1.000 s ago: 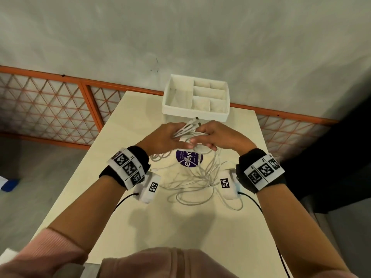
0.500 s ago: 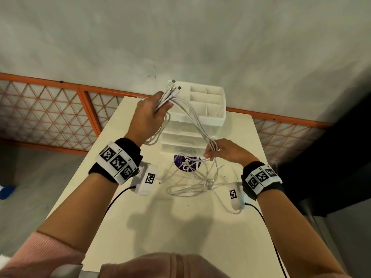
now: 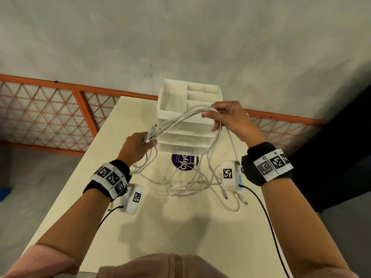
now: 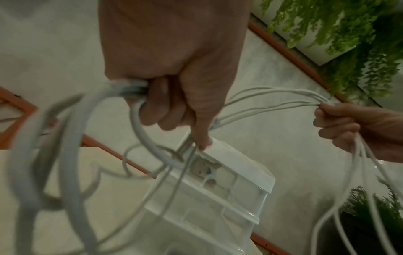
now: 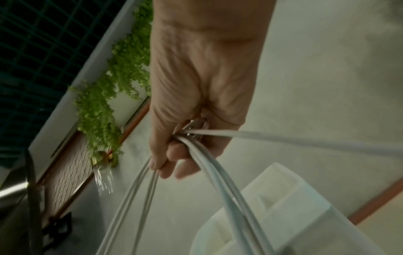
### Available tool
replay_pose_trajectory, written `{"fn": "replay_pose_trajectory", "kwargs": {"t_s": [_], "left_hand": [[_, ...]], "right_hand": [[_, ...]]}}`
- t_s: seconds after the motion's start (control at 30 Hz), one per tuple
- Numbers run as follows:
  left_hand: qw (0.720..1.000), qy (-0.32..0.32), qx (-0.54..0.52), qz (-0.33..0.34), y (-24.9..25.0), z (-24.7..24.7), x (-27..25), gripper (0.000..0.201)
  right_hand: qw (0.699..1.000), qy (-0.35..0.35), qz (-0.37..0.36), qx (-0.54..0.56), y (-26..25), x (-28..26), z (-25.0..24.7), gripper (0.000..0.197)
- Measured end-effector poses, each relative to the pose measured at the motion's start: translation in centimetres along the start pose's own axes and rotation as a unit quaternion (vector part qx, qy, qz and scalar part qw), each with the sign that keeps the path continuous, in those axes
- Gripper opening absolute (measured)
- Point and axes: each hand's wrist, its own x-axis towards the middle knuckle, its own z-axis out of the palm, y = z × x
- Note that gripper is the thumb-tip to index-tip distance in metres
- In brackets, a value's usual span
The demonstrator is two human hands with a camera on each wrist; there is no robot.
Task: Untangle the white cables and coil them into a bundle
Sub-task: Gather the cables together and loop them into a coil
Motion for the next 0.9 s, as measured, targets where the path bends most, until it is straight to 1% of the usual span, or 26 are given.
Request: {"fn": "replay_pose_trajectory", "kwargs": {"t_s": [0.03,0.07,0.1,0.13,0.17,0.2,0.23,0.27,0.3,0.33,0.37,0.4,0.43,0.47,0.5,0.53,0.57,0.6,0.67,0.7,0.73,0.77,0.83,0.87,0.9], "left_hand": [[0.999,-0.040,-0.009,-0.012,0.2,-0.2,-0.2,0.021],[0.997,-0.073,-0.033,-0.021,0.3,-0.5,-0.4,0.030],[0.992,-0.094,-0.085,-0.028,0.2,-0.7,-0.5,0.037],[0.980,-0.103,-0.166,-0.033,0.3,-1.0,-0.8,0.041],[0.960,-0.101,-0.260,-0.032,0.3,-1.2,-1.0,0.047],[0.933,-0.090,-0.349,-0.020,0.5,-1.5,-1.2,0.054],[0.905,-0.076,-0.419,-0.004,0.9,-1.9,-1.3,0.058],[0.885,-0.066,-0.460,0.018,1.8,-2.2,-1.4,0.057],[0.886,-0.057,-0.459,0.037,2.5,-2.2,-1.3,0.055],[0.899,-0.057,-0.430,0.052,3.4,-2.2,-1.1,0.056],[0.920,-0.069,-0.381,0.062,4.4,-2.0,-1.0,0.059],[0.940,-0.099,-0.318,0.076,5.4,-1.6,-1.0,0.059],[0.950,-0.140,-0.263,0.089,6.1,-1.1,-1.0,0.055],[0.955,-0.174,-0.218,0.103,6.6,-0.4,-1.1,0.042],[0.958,-0.188,-0.185,0.113,6.8,0.2,-1.0,0.024],[0.962,-0.186,-0.159,0.119,7.0,0.5,-1.0,0.007],[0.968,-0.171,-0.141,0.120,7.0,0.5,-0.9,0.011],[0.973,-0.148,-0.127,0.125,6.8,0.4,-0.8,0.017],[0.980,-0.100,-0.105,0.139,6.7,-0.2,-0.2,0.022],[0.982,-0.077,-0.095,0.147,6.8,-0.7,0.0,0.023],[0.983,-0.049,-0.086,0.154,7.0,-1.1,0.2,0.024],[0.984,-0.017,-0.081,0.156,7.4,-1.4,0.4,0.024],[0.983,0.056,-0.081,0.157,8.1,-2.2,0.8,0.023],[0.980,0.094,-0.087,0.150,8.4,-2.6,1.0,0.023],[0.977,0.128,-0.096,0.138,8.5,-3.0,1.3,0.024]], "right_hand": [[1.000,-0.002,0.004,-0.025,0.0,0.0,0.1,0.023],[0.999,-0.005,0.011,-0.046,0.2,-0.1,0.1,0.023],[0.998,-0.010,0.021,-0.066,0.5,-0.3,0.1,0.021],[0.995,-0.019,0.033,-0.089,0.8,-0.5,0.1,0.020],[0.992,-0.033,0.047,-0.115,1.1,-0.7,0.2,0.018],[0.987,-0.050,0.062,-0.137,1.5,-0.8,0.4,0.016],[0.983,-0.067,0.074,-0.152,1.8,-0.9,0.7,0.016],[0.980,-0.081,0.084,-0.161,2.0,-0.9,1.1,0.017],[0.978,-0.090,0.090,-0.164,2.2,-0.9,1.5,0.019],[0.978,-0.098,0.093,-0.162,2.2,-0.9,2.0,0.020],[0.978,-0.106,0.094,-0.155,2.1,-0.9,2.5,0.022],[0.978,-0.117,0.093,-0.143,1.9,-1.0,2.9,0.022],[0.979,-0.130,0.090,-0.128,1.7,-1.0,3.2,0.021],[0.980,-0.143,0.083,-0.113,1.3,-1.0,3.5,0.018],[0.980,-0.155,0.075,-0.100,1.1,-0.9,3.5,0.015],[0.980,-0.165,0.070,-0.089,1.1,-0.9,3.5,0.013],[0.980,-0.170,0.066,-0.075,1.2,-0.8,3.3,0.015],[0.982,-0.167,0.065,-0.056,1.5,-0.9,3.1,0.023],[0.988,-0.134,0.081,-0.006,2.4,-1.0,2.5,0.043],[0.989,-0.121,0.089,0.016,3.0,-1.2,2.2,0.045],[0.988,-0.119,0.091,0.026,3.6,-1.5,2.1,0.040],[0.988,-0.127,0.089,0.022,4.3,-1.6,2.0,0.031],[0.985,-0.155,0.079,-0.019,5.8,-2.0,2.0,0.012],[0.983,-0.162,0.075,-0.039,6.5,-2.1,2.1,0.010],[0.982,-0.163,0.072,-0.056,7.4,-2.3,2.2,0.014]]}}
